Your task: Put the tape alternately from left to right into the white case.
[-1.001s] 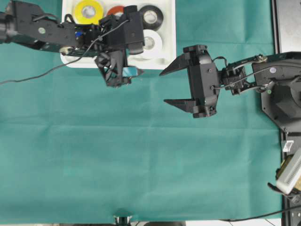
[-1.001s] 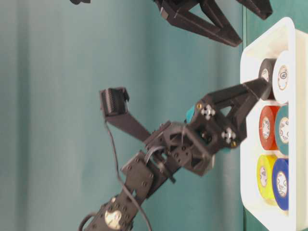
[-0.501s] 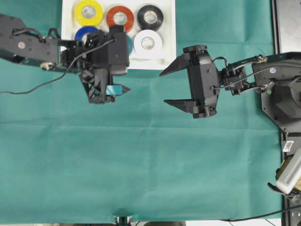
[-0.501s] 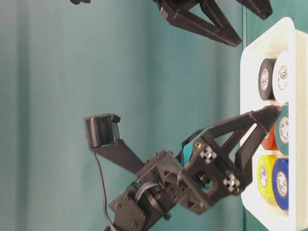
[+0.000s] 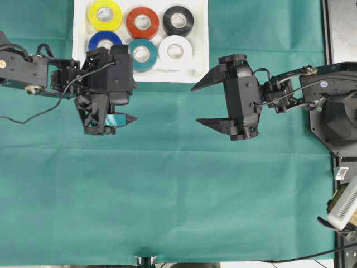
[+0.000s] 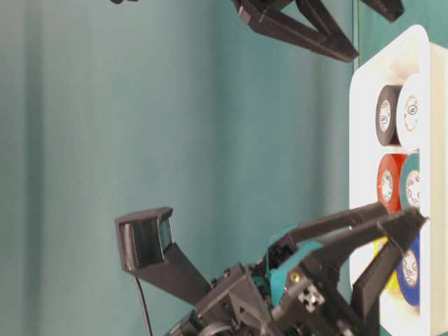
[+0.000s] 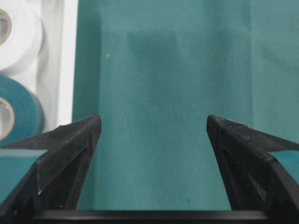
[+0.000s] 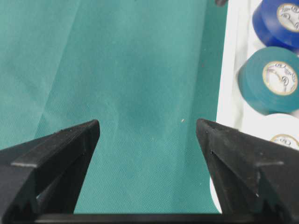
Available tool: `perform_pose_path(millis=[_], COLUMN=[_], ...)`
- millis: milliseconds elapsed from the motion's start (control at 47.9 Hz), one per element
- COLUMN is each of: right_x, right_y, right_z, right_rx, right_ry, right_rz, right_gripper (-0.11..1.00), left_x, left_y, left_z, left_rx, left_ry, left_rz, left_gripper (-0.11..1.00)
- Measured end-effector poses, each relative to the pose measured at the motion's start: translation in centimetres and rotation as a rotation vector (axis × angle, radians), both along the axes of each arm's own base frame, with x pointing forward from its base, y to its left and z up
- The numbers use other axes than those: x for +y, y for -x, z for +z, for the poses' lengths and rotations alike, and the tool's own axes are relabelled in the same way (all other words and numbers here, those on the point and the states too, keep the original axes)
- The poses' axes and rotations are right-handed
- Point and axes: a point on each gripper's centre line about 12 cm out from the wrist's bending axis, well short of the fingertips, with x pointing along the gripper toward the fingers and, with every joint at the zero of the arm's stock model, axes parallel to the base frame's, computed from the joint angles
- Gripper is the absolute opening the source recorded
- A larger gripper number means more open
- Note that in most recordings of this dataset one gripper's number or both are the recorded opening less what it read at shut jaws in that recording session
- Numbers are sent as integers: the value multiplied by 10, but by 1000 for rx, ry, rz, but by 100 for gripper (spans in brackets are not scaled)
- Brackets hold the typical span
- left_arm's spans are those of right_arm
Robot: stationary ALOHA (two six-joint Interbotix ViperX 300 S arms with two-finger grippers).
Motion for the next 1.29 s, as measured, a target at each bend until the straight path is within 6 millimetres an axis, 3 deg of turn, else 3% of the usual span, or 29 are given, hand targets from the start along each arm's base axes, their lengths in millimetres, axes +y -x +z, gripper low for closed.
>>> perform_pose_path(millis=[501,709,939,1293], right_x=[3,3,3,2], right_y=[2,6,23,58], right_z=[-3,5,16,33], right_rx=[-14,-40,-88,-184], right_ry=[-16,-14,-15,-35], right_rz=[18,18,17,5], right_gripper=[84,84,84,84], left_x=[-1,-2,-3,-3], left_y=[8,12,32,60], left_z=[-6,-2,16,21], left_rx=[20,12,-38,-94], left_ry=[2,2,4,3], left_rz=[-1,-4,-4,-2], left_gripper=[96,95,95,95])
